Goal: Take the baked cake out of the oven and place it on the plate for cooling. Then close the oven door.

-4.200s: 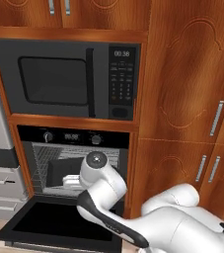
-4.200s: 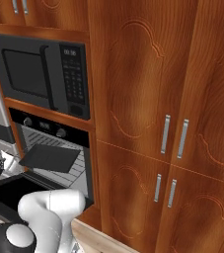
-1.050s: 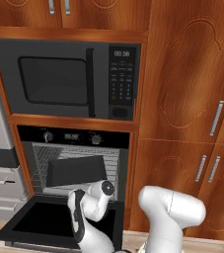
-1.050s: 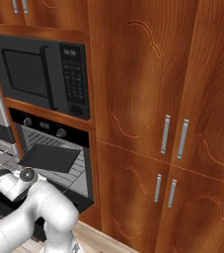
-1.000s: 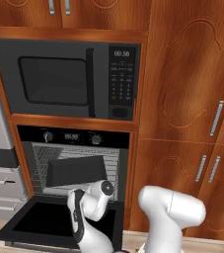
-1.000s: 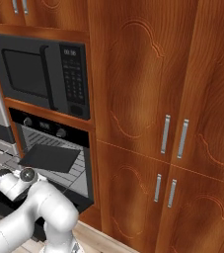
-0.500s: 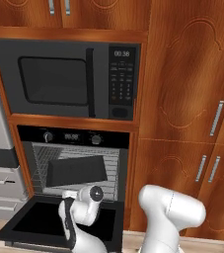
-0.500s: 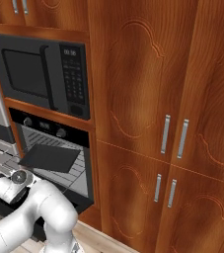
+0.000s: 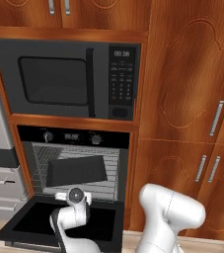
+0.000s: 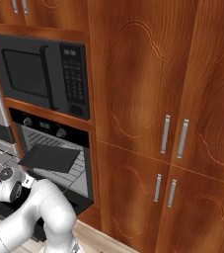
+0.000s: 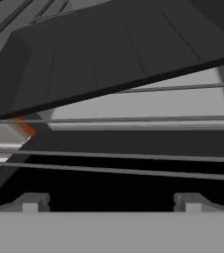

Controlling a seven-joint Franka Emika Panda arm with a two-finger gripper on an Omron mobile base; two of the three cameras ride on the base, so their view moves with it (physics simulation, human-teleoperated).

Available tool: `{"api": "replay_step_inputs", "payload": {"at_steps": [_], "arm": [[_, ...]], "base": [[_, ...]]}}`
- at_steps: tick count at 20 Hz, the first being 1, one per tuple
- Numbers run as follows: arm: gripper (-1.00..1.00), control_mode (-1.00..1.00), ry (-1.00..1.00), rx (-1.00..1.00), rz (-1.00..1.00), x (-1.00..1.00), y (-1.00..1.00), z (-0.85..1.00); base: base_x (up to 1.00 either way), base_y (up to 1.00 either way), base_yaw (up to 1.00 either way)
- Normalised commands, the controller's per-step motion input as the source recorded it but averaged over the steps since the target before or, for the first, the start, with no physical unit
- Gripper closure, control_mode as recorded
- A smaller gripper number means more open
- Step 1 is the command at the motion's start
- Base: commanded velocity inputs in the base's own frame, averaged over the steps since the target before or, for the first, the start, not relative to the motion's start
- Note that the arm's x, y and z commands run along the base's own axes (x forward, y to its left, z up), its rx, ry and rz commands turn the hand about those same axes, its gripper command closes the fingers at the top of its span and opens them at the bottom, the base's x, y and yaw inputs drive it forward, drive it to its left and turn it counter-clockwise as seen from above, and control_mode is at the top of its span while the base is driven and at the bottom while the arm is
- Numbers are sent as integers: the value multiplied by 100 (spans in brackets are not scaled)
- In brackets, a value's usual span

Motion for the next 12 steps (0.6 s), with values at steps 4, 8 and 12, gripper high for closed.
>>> {"api": "replay_step_inputs", "payload": {"at_steps": [4,8,12], "arm": [[-100,-100,7,-12,-5,23,5,-27],[-100,-100,9,-9,-3,26,1,-23],[-100,-100,2,-5,-1,35,0,-26]], "base": [[0,0,0],[0,0,0],[0,0,0]]}}
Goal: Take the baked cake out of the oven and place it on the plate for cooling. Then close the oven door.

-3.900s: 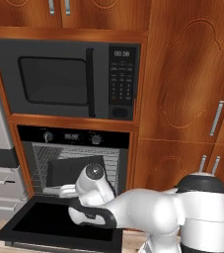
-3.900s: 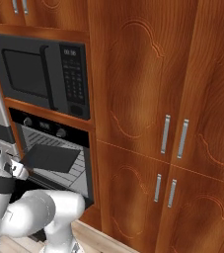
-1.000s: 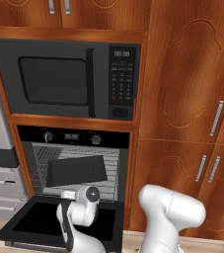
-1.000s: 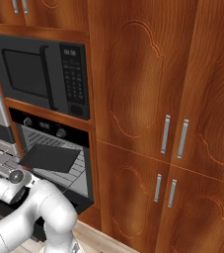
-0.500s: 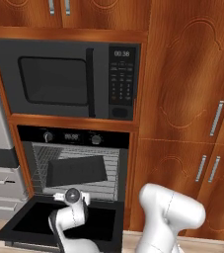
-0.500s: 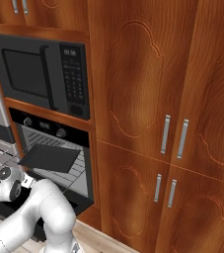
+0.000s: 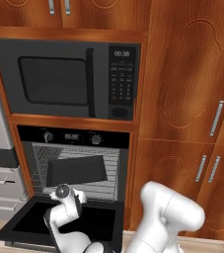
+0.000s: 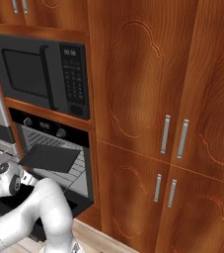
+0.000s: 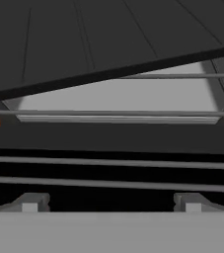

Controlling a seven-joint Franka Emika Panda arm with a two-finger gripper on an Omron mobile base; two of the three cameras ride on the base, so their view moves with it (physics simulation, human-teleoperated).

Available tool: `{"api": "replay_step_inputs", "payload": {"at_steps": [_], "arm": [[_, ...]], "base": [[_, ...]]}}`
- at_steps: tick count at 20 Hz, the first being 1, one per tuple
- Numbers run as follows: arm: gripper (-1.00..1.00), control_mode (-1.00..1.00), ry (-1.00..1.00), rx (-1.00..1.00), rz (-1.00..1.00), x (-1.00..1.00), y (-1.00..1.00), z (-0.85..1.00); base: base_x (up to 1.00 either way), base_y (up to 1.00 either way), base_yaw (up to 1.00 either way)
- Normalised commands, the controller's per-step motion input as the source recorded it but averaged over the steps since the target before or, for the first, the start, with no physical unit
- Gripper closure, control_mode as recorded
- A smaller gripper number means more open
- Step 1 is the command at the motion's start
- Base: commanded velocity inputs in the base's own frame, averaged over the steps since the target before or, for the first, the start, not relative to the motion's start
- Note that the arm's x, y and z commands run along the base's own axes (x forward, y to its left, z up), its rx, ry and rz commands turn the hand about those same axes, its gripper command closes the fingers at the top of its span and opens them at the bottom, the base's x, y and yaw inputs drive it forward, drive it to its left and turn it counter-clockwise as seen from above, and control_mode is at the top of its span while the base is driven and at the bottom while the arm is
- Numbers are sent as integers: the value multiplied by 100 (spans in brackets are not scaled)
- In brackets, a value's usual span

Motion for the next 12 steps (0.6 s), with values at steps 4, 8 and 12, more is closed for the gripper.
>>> {"api": "replay_step_inputs", "payload": {"at_steps": [4,8,12], "arm": [[-100,-100,0,-1,0,33,0,-31],[-100,-100,0,0,0,35,0,-28],[-100,-100,0,0,0,37,0,-21]], "base": [[0,0,0],[0,0,0],[0,0,0]]}}
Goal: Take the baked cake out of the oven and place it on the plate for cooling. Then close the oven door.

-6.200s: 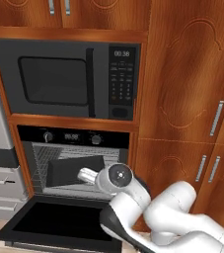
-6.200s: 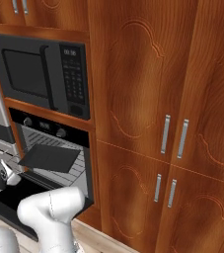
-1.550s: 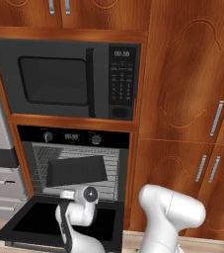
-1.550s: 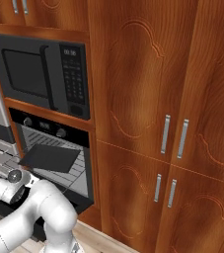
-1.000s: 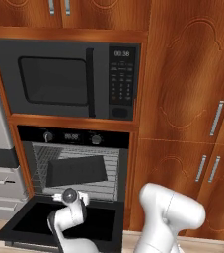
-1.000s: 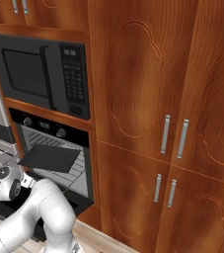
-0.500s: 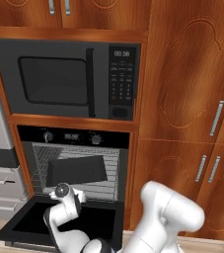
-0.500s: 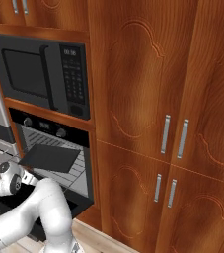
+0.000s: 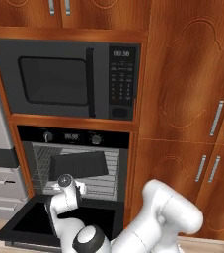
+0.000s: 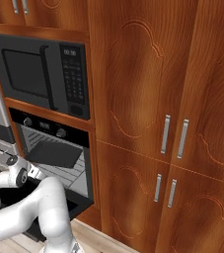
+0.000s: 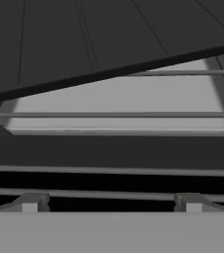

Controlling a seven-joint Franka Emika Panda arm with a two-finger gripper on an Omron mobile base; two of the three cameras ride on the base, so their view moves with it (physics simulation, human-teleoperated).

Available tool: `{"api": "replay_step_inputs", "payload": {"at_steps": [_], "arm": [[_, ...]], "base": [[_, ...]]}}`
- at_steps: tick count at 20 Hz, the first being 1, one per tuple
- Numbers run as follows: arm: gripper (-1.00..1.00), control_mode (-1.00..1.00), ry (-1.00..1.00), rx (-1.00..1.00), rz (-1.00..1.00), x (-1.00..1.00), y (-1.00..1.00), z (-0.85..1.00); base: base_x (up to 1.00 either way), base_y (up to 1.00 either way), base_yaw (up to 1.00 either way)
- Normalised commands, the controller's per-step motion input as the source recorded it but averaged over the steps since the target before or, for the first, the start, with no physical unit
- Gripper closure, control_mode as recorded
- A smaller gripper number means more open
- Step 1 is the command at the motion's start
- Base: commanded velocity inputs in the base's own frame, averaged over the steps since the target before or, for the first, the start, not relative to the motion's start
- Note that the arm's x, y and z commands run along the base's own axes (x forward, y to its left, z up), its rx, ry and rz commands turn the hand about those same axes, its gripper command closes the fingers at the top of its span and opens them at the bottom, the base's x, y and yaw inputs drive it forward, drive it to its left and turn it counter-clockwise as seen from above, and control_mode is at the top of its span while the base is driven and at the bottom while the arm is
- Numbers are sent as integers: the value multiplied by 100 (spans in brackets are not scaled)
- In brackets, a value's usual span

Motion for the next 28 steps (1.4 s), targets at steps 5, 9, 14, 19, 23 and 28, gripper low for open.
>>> {"api": "replay_step_inputs", "payload": {"at_steps": [5,9,14,19,23,28], "arm": [[-100,-100,-3,0,0,36,0,-14],[-100,-100,-7,0,0,40,0,-13],[-100,-100,-9,-1,0,43,0,-18],[-100,-100,-8,0,0,49,0,-19],[-100,-100,-7,0,0,48,4,-23],[-100,-100,-5,0,0,41,8,-39]], "base": [[0,0,0],[0,0,0],[0,0,0],[0,0,0],[0,0,0],[0,0,0]]}}
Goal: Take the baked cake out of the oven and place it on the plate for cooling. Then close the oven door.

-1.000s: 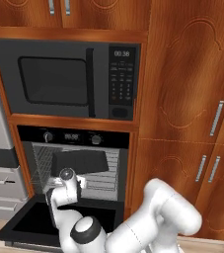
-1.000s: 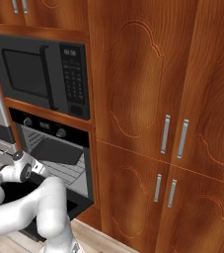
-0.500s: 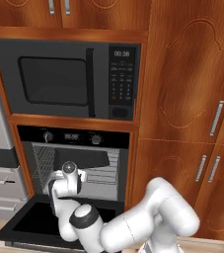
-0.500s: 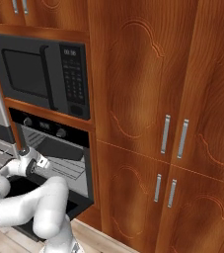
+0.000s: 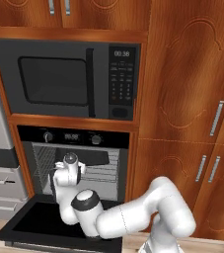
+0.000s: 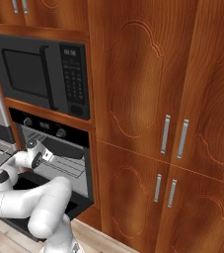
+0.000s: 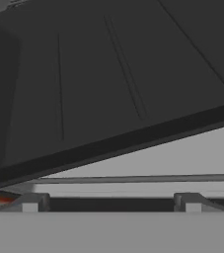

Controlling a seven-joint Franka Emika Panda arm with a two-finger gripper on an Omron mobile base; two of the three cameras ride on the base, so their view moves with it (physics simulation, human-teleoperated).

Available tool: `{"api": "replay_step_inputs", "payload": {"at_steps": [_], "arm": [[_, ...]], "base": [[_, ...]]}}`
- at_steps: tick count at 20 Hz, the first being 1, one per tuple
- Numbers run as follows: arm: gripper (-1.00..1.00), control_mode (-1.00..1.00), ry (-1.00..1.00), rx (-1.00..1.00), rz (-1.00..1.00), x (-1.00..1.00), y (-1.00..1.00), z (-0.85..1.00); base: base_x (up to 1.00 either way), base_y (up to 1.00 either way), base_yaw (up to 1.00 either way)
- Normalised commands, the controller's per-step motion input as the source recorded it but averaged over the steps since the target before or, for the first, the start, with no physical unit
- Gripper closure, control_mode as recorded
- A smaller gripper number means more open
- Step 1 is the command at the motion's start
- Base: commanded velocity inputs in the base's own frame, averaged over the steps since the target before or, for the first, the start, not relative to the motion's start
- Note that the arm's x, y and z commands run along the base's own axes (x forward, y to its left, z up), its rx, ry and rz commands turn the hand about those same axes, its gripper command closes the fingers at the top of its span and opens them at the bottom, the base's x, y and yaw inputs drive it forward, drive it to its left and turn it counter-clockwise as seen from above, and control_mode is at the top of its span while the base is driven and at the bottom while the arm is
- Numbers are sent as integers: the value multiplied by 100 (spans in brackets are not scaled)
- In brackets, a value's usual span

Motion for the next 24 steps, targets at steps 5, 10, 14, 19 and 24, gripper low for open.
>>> {"api": "replay_step_inputs", "payload": {"at_steps": [5,10,14,19,24], "arm": [[-100,-100,-1,-3,0,-5,22,-54],[-100,-100,-9,-6,1,-4,25,-62],[-100,-100,-21,-5,0,-15,37,-68],[-100,-100,-22,-4,0,-5,35,-73],[-100,-100,-22,-5,2,-14,34,-76]], "base": [[0,0,0],[0,0,0],[0,0,0],[0,0,0],[0,0,0]]}}
